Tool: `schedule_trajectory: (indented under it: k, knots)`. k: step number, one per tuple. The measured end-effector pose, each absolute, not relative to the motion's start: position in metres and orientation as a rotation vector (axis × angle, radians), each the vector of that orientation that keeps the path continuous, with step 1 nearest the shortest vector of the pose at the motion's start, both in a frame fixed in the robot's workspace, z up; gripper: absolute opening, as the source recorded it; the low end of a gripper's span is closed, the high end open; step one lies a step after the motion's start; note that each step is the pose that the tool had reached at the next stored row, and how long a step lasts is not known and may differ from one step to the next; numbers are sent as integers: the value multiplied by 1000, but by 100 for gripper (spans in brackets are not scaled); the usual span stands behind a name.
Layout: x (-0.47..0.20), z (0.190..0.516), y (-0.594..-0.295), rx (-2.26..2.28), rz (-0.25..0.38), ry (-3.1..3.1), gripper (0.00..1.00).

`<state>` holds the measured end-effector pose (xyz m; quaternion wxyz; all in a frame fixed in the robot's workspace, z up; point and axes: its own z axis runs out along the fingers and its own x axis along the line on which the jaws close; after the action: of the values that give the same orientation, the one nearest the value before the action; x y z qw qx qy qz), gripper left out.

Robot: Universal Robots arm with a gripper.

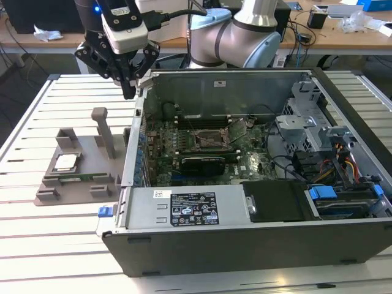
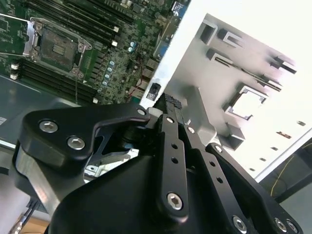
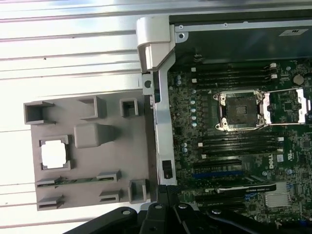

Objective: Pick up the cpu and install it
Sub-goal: 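Reach for the cpu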

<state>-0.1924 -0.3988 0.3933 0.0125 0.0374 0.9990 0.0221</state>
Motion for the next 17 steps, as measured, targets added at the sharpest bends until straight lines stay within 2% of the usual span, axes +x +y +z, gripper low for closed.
schedule_trajectory:
  k: [17]
  knots:
    - [-225,393,-399,117,69,3114,11]
